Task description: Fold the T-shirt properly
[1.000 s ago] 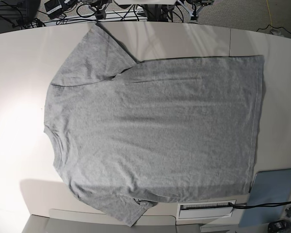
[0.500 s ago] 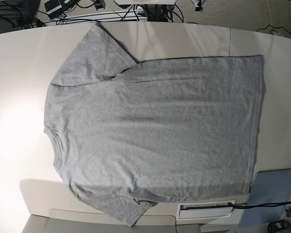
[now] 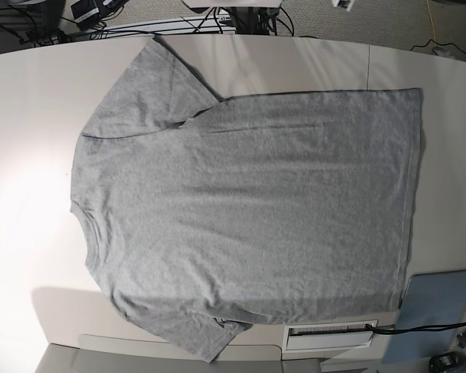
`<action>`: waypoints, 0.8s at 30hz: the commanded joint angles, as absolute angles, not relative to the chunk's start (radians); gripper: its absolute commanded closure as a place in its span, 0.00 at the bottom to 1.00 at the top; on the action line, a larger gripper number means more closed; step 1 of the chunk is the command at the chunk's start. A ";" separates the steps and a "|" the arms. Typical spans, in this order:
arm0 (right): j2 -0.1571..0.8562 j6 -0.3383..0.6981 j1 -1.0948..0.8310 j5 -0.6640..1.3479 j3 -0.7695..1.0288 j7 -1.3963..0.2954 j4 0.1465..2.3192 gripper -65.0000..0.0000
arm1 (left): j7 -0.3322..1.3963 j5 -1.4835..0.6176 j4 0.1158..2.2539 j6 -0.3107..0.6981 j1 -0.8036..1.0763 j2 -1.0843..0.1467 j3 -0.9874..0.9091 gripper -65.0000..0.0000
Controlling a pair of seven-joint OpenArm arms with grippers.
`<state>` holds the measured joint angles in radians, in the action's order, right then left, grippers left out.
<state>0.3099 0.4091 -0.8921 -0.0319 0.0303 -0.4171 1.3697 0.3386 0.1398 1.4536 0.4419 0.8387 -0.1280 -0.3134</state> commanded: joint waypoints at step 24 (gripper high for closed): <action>0.535 0.265 -1.227 -0.324 0.035 -0.599 2.356 0.80 | 0.293 0.292 1.992 0.579 0.752 -0.581 -0.316 0.50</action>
<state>0.5323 0.2695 -1.2129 -0.3168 0.0319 -0.6125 2.3398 0.2974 0.2859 1.9812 0.5972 0.7464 -0.5610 -0.3058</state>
